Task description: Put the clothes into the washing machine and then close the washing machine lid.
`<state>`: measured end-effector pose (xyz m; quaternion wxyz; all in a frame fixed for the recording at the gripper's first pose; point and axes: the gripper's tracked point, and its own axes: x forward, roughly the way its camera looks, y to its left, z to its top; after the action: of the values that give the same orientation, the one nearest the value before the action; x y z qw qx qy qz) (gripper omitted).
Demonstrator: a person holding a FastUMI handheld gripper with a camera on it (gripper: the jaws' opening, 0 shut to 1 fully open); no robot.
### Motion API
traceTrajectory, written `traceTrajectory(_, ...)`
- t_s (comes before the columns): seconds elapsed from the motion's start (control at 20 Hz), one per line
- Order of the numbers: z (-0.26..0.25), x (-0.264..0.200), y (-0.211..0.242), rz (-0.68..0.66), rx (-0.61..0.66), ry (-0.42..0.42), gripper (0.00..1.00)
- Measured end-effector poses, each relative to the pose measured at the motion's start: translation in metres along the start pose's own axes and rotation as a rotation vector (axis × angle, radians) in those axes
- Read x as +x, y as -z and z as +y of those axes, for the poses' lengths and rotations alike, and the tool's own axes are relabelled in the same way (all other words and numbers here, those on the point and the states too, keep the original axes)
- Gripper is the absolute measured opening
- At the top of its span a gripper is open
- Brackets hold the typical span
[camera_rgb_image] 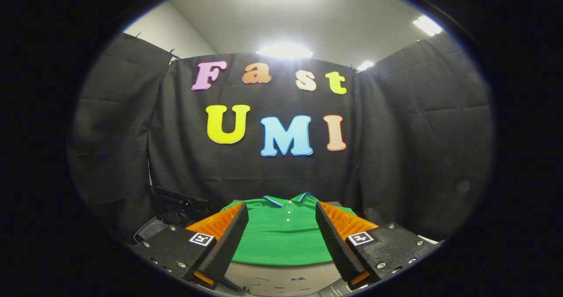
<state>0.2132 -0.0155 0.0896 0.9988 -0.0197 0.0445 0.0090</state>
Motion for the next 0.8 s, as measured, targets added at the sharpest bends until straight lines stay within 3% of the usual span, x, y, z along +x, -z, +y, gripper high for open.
traceTrajectory(0.45,-0.007,0.072,0.014,0.106,0.001,-0.018,0.95)
traceTrajectory(0.8,-0.011,0.123,0.049,0.24,0.029,-0.035,0.95)
